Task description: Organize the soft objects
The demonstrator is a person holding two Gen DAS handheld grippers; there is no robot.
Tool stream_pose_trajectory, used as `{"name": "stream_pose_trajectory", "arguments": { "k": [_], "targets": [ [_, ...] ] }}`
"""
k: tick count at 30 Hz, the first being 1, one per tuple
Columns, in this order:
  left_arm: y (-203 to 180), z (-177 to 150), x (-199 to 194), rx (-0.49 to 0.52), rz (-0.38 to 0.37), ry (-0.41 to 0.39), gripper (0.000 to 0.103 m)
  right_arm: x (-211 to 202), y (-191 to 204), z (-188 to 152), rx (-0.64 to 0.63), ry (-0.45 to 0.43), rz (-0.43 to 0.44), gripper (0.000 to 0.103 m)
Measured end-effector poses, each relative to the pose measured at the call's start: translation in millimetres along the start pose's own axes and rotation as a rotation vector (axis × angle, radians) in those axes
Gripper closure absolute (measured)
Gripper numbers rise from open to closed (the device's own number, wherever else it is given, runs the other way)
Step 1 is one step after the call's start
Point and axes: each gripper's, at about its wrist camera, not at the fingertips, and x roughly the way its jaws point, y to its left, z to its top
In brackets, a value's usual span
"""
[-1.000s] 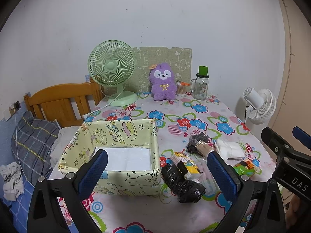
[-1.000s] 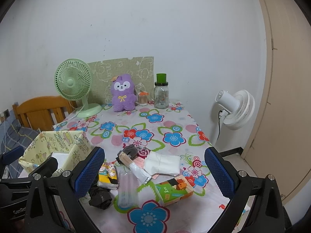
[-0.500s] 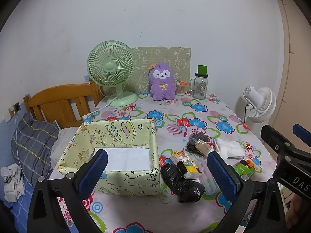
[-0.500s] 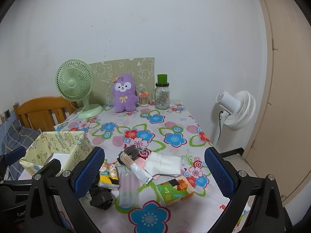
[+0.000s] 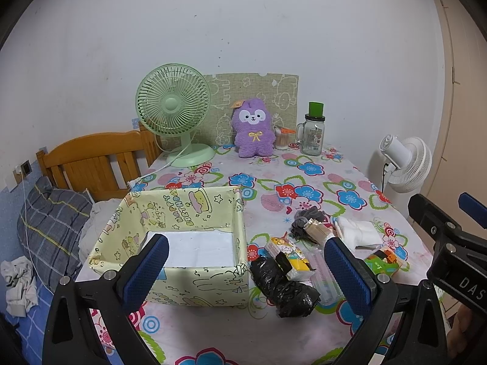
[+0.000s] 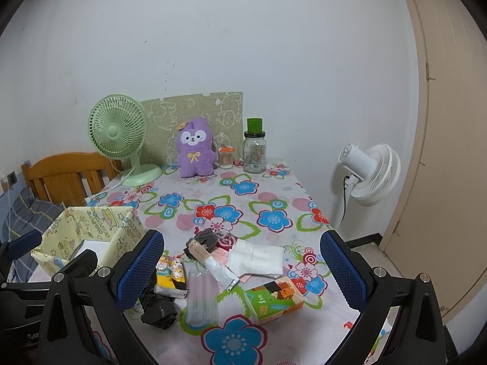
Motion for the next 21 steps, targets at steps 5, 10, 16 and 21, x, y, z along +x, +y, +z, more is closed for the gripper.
{"name": "stream_pose_trajectory", "arguments": {
  "k": [5, 10, 16, 21],
  "targets": [
    [0.3, 0.3, 0.2, -0.003, -0.001, -0.003, 0.000, -1.3, -1.3, -0.5, 0.002, -0.003, 0.005, 0.000],
    [0.4, 0.2, 0.4, -0.002, -0.001, -0.001, 0.000, -1.2, -0.7, -0.6, 0.003, -0.001, 0.005, 0.000],
    [-3.9, -0.7, 1.3, -0.001, -0.017, 0.001, 0.000, -0.5, -1.1, -0.9, 0.014, 0.003, 0.007, 0.000],
    [-5.4, -0.3, 2.9, 0.003, -0.018, 0.002, 0.000, -0.1, -2.4, -1.7, 0.009, 0.005, 0.007, 0.000]
  ]
}}
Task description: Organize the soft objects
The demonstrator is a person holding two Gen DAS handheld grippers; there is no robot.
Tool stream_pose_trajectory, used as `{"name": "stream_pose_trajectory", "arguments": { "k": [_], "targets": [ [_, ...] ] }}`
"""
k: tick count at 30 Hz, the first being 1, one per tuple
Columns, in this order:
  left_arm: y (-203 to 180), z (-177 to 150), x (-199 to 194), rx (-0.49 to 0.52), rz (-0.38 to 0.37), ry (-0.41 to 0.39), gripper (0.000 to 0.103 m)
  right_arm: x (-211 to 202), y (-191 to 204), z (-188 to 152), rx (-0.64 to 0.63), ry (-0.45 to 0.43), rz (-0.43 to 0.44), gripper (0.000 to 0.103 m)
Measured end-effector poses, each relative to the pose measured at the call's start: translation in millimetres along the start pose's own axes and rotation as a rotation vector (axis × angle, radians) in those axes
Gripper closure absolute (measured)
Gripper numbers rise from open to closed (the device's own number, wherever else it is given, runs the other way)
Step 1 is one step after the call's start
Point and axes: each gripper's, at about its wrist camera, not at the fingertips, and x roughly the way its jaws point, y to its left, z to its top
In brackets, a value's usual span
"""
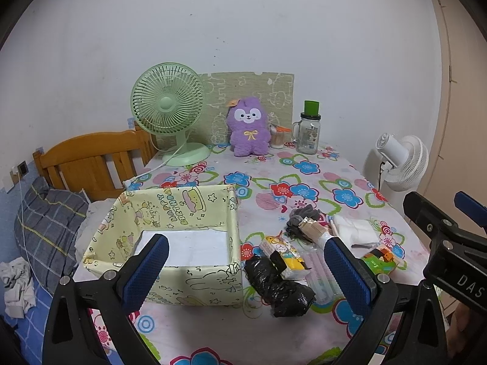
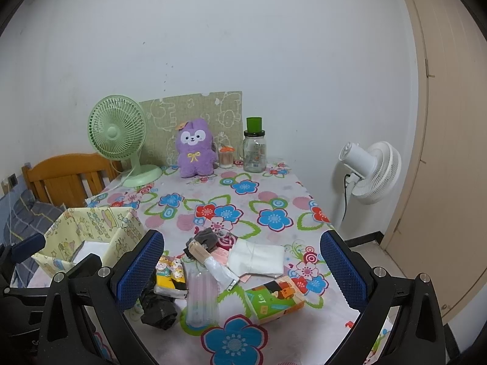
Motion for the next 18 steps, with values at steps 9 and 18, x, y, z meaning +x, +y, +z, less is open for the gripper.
{"name": "stream_pose_trajectory", "arguments": {
  "k": [9, 18],
  "targets": [
    [-2.9, 1.5, 3.6, 0.004, 0.001, 0.010, 0.000, 2.0, 0.7, -0.6, -0.007, 0.002, 0.003, 0.000],
    [-6.7, 1.9, 8.9, 0.009, -0.001, 0.005, 0.001, 7.4, -0.8, 0.2, -0.008, 0.013, 0.008, 0.000]
  ]
}}
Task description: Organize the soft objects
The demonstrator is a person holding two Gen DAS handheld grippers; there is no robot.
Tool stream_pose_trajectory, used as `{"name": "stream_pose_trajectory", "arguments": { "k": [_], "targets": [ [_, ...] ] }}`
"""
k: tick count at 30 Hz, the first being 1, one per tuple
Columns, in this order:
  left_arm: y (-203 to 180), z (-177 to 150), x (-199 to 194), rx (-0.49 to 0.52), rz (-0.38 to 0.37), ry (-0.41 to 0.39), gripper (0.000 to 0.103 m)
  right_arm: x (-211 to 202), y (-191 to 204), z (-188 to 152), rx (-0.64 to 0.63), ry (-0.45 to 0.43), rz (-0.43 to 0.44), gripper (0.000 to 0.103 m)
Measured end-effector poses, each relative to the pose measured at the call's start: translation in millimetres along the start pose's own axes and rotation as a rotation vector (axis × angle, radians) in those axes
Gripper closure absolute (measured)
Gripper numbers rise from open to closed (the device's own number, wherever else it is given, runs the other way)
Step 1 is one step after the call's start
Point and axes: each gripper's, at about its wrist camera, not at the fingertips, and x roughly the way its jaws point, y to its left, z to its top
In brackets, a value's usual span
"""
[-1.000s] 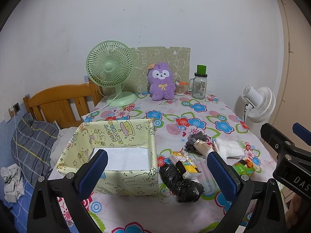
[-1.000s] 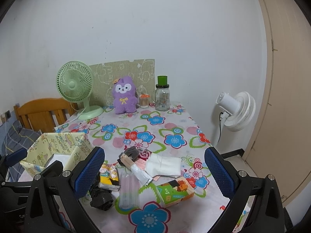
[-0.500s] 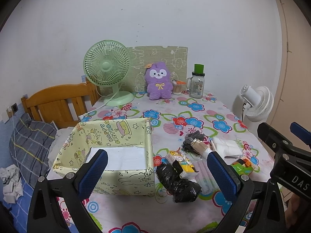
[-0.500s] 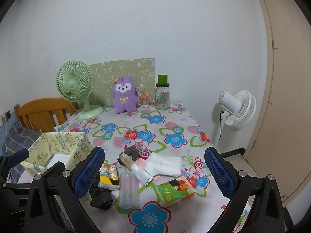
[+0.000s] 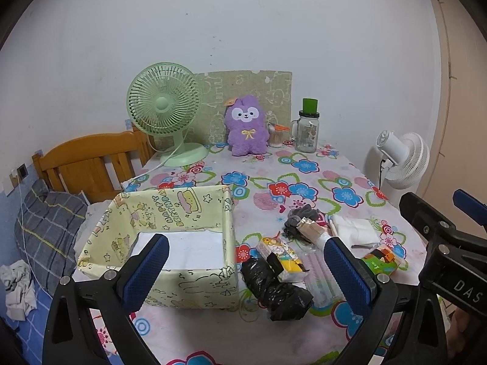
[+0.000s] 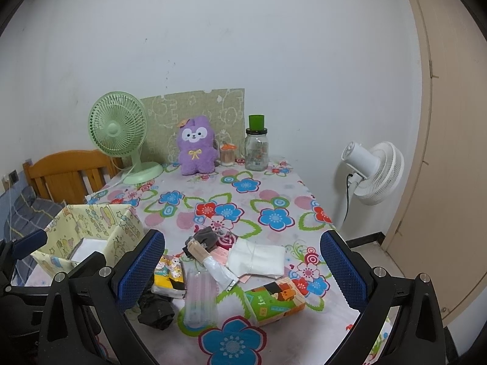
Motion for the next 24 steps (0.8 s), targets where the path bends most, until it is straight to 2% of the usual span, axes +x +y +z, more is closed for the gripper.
{"name": "stream_pose_trajectory", "arguments": {
  "k": [9, 24],
  "targets": [
    [-14.4, -0.4, 9.6, 0.013, -0.014, 0.013, 0.001, 7.0, -7.5, -1.6, -0.016, 0.011, 0.008, 0.000],
    [-59.8, -1.1, 30.4, 0.047, -0.062, 0.046, 0.002, 25.1, -36.1, -3.9, -0.026, 0.035, 0.016, 0.002]
  ]
}}
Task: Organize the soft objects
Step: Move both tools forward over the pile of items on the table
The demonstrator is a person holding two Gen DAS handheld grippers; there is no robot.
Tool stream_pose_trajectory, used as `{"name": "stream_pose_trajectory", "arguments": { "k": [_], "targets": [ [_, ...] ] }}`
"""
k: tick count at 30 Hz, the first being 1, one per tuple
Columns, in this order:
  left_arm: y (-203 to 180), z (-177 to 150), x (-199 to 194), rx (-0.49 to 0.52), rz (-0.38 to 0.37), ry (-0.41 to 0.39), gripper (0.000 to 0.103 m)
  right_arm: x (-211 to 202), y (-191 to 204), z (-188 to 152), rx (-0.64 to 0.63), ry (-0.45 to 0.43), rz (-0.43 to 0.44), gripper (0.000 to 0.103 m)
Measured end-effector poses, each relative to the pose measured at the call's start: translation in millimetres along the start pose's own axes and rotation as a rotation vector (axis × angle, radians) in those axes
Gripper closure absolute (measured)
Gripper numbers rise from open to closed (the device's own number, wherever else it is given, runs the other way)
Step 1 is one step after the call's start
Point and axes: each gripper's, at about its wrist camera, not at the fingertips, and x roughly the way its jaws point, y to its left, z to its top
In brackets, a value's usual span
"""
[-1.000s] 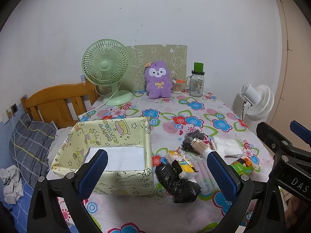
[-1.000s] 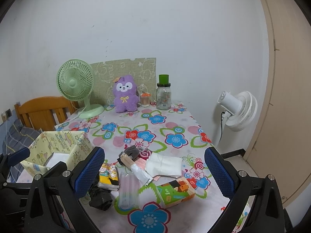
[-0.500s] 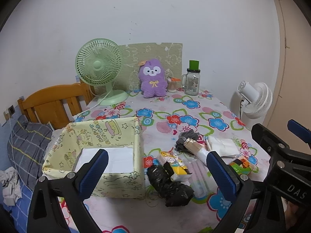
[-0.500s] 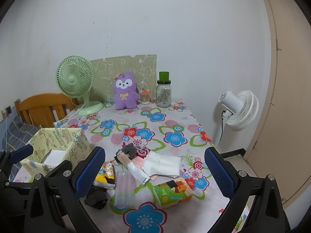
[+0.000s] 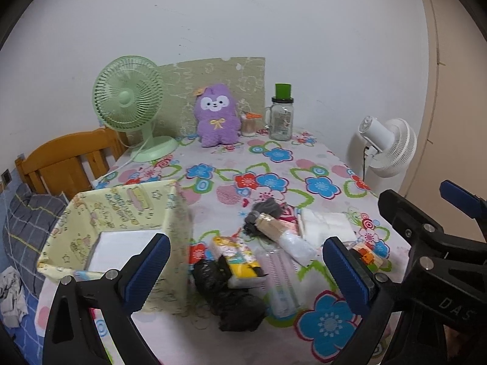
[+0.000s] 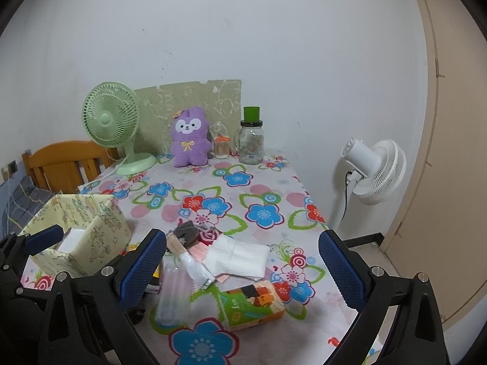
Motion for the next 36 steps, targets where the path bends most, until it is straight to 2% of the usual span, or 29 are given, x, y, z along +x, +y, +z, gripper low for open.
{"name": "stream_pose_trajectory", "arguments": {
  "k": [13, 18, 21, 26, 36],
  "targets": [
    [-28.9, -3.1, 39.8, 0.038, -0.028, 0.089, 0.004, 34.5, -32.2, -15.6, 0.043, 0.081, -0.005, 0.005],
    [-33.0, -7.6, 59.3, 0.036, -0.027, 0.139, 0.005, 52.7, -35.0, -21.4, 0.049, 0.124, 0.000, 0.005],
    [-33.8, -11.4, 68.5, 0.028, -0.015, 0.165, 0.010, 62.2, -35.4, -26.2, 0.054, 0.152, 0.007, 0.005],
    [-34.2, -22.9, 84.6, 0.023, -0.012, 0.218, 0.010, 79.6, -32.7, -37.1, 0.047, 0.206, 0.019, 0.005],
    [-41.0, -35.0, 94.7, 0.081, 0.007, 0.241, 0.010, 102.1, -27.0, -54.3, 0.038, 0.301, 0.022, 0.005]
  ]
}}
